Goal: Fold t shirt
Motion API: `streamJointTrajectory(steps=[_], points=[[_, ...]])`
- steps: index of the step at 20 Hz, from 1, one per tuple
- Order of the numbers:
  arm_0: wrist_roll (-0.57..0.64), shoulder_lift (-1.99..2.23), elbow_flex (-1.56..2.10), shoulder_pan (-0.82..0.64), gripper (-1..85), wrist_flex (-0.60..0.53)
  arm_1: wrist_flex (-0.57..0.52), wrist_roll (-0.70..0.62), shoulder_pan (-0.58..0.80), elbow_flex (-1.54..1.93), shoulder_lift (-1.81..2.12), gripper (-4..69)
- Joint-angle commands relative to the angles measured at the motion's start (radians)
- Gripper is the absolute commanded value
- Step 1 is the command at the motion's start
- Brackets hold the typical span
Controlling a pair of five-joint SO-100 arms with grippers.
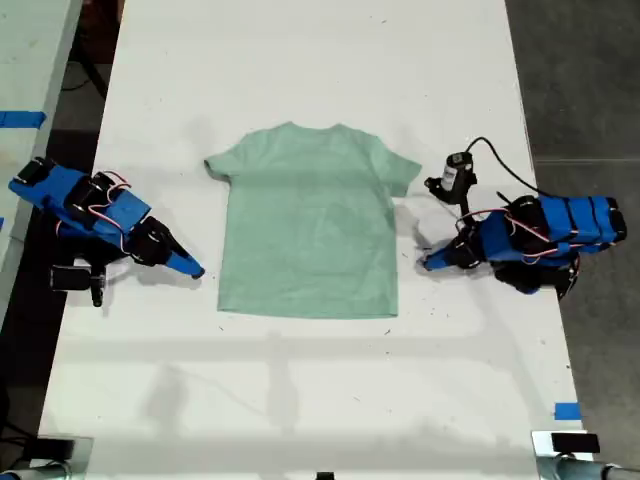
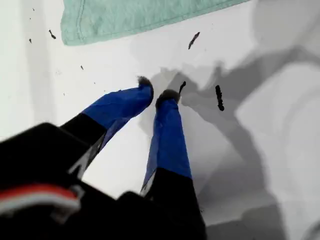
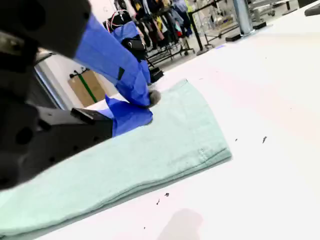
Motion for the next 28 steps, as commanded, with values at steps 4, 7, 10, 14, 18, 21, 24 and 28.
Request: streamJointTrajectory(steps=[4, 7, 10, 14, 18, 21, 24, 28], points=[[0.005, 0.0, 0.038, 0.008, -0.2, 0.0, -0.029, 0.081, 0.017, 0.043, 0.003, 4.6], [0.005, 0.0, 0.038, 0.008, -0.2, 0.0, -0.069, 0.052, 0.026, 0.061, 0.005, 6.7], [0.005, 0.0, 0.038, 0.008, -0.2, 0.0, -0.067, 0.08, 0.061, 0.061, 0.005, 1.4], [0.005, 0.0, 0.038, 0.008, -0.2, 0.0, -0.066, 0.147, 0.035, 0.061, 0.003, 1.2], [0.005, 0.0, 0.038, 0.008, -0.2, 0.0, -0.066, 0.14, 0.04, 0.061, 0.003, 1.3], [0.005, 0.0, 0.038, 0.008, -0.2, 0.0, -0.066, 0.155, 0.04, 0.061, 0.003, 1.3], [0.005, 0.0, 0.038, 0.008, -0.2, 0.0, -0.066, 0.152, 0.035, 0.061, 0.003, 1.3], [0.005, 0.0, 0.038, 0.008, -0.2, 0.0, -0.066, 0.15, 0.031, 0.061, 0.003, 1.9]])
